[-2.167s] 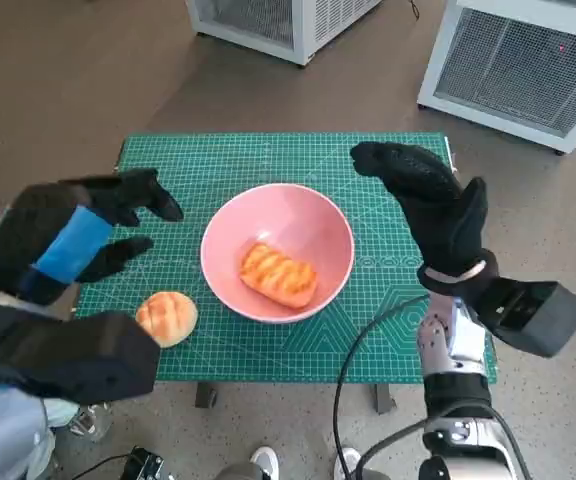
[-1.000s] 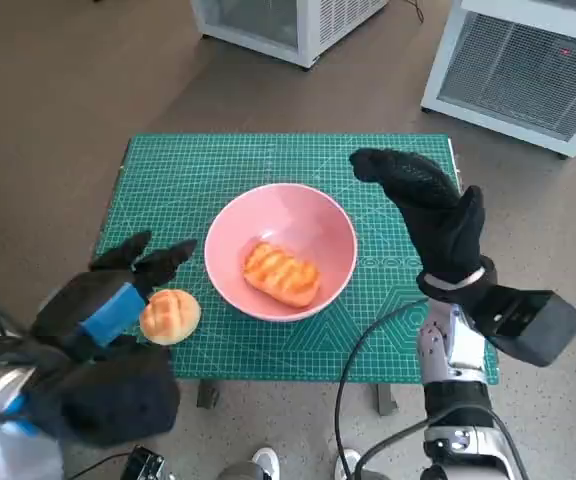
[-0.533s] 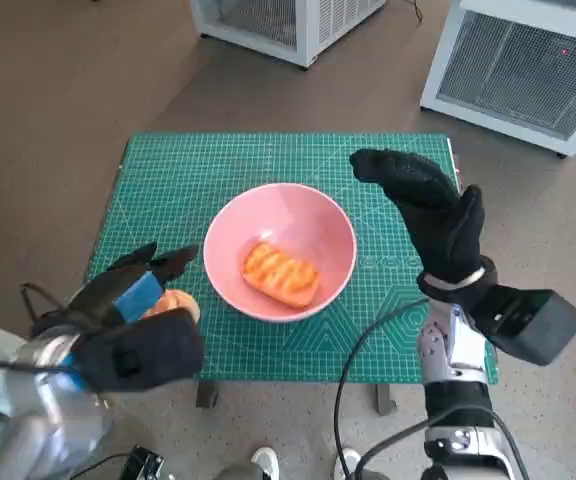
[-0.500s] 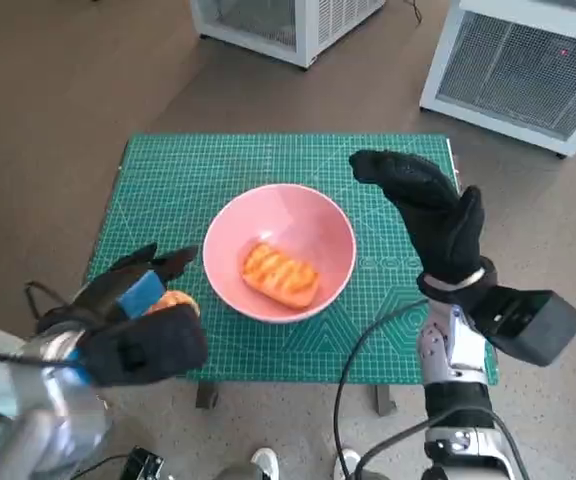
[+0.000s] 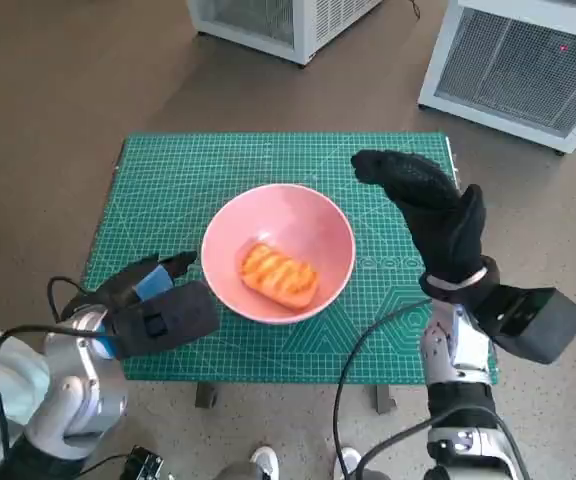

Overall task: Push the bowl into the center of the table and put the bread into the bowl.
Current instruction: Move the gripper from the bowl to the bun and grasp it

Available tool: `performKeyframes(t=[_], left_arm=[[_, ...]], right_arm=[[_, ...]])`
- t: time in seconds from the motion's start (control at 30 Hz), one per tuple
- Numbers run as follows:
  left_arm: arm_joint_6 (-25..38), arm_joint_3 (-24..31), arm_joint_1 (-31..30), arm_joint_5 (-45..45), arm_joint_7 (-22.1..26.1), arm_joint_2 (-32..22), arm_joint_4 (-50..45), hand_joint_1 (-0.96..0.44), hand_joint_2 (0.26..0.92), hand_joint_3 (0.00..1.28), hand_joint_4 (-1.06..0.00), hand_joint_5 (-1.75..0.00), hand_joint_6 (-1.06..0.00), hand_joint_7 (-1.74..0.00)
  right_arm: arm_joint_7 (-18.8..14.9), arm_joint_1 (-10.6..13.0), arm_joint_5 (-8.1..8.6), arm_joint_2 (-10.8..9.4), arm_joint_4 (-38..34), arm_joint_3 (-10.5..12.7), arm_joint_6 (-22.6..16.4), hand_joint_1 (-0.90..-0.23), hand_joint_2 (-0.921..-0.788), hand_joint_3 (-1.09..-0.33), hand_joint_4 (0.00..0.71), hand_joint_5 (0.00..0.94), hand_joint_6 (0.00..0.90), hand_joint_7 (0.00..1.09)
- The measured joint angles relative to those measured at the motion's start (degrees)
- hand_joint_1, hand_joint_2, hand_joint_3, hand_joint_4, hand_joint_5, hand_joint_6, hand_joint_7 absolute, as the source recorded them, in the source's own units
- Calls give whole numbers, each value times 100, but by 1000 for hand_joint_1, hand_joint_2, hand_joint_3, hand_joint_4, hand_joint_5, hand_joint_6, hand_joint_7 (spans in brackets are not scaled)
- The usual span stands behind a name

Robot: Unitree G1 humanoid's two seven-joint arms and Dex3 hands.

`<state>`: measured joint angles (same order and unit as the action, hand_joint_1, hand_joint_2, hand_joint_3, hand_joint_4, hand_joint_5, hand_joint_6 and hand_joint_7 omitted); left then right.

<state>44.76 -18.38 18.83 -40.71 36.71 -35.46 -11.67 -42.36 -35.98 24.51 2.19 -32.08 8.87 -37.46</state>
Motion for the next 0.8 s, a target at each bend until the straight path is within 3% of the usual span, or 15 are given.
performKeyframes(t=[0.13,0.23,0.27,0.3,0.33,0.43,0.5,0.53,0.57,0.63,0.8], left_arm=[[26,-132,142,-1,7,9,334,-178,726,18,-184,-40,-318,-41],[72,-196,231,0,26,17,526,-114,741,22,-354,-87,-377,-49],[80,-214,263,0,27,22,586,-72,753,23,-453,-326,-435,-53],[86,-235,294,-1,26,25,643,-46,761,23,-486,-535,-474,-51],[89,-256,321,-1,26,25,692,106,818,32,-565,-776,-535,-72],[51,-316,387,-19,-37,25,813,290,887,29,-674,-1052,-645,-210],[-4,-318,406,-35,-141,23,872,150,898,49,-703,-1153,-644,-598],[-40,-318,410,-43,-193,22,900,97,894,59,-725,-1158,-652,-764],[-85,-317,410,-49,-251,21,921,78,893,63,-732,-1160,-655,-823],[-199,-317,405,-57,-371,21,961,33,762,309,-751,-1139,-644,-1076],[-403,-289,321,-61,-583,20,956,7,673,479,-760,-1088,-637,-1272]], right_arm=[[0,30,1,4,35,-2,27,-696,-921,-729,185,2,-1,581],[0,43,1,10,50,0,46,-696,-921,-730,186,2,-1,581],[0,45,1,12,52,1,51,-696,-921,-730,185,2,-1,581],[0,46,1,13,55,1,54,-696,-921,-730,185,2,-1,582],[0,47,2,14,58,0,57,-697,-921,-730,186,2,-1,582],[0,49,1,16,63,0,61,-697,-921,-729,186,2,-1,582],[0,49,1,16,66,-2,62,-698,-921,-729,186,2,-1,583],[0,49,1,16,67,-3,63,-698,-921,-729,186,2,-1,583],[0,49,1,16,67,-3,63,-698,-921,-729,186,2,-1,583],[0,49,2,16,67,-3,64,-698,-921,-728,186,2,-1,583],[0,49,2,16,73,-4,80,-698,-921,-730,186,2,-1,583]])
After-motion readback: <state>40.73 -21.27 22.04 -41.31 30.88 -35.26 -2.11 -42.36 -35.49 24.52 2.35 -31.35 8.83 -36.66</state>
